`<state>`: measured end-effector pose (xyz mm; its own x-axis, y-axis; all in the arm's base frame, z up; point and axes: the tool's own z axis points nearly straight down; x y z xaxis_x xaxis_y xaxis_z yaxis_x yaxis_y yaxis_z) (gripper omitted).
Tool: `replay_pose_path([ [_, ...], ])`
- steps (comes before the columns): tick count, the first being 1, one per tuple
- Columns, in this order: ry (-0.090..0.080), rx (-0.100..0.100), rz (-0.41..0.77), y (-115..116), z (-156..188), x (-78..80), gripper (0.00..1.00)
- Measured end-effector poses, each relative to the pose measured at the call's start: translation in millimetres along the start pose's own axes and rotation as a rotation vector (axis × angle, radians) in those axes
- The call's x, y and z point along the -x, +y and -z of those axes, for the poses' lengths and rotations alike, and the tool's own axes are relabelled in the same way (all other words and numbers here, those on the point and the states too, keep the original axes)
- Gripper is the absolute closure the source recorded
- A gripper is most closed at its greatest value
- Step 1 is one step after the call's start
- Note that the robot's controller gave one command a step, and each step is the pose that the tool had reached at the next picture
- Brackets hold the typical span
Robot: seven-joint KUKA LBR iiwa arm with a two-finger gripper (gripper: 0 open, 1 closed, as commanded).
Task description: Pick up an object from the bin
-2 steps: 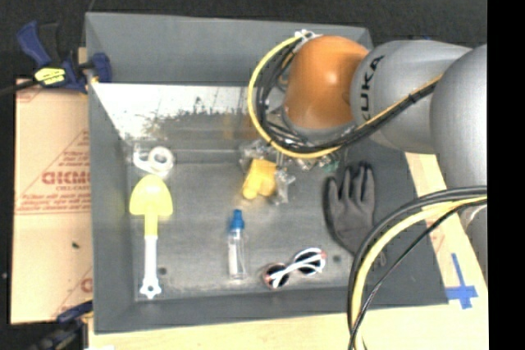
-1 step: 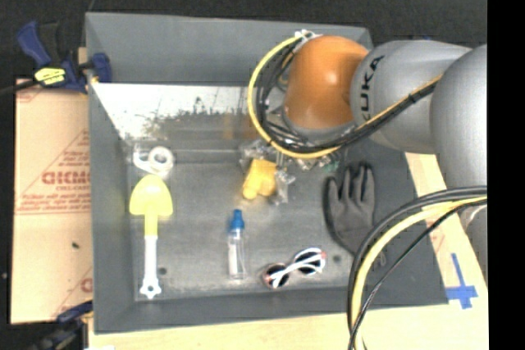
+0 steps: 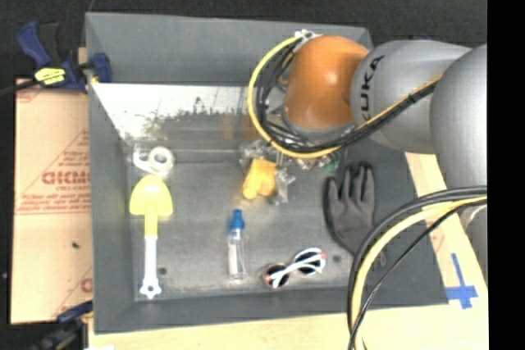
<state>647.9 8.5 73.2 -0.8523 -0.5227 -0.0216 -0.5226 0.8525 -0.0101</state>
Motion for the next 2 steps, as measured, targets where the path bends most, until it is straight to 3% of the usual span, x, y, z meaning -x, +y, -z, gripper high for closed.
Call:
replay_pose_path([
  [2,0.001,0.001,-0.001,0.1,20.7,-0.6,1.00],
])
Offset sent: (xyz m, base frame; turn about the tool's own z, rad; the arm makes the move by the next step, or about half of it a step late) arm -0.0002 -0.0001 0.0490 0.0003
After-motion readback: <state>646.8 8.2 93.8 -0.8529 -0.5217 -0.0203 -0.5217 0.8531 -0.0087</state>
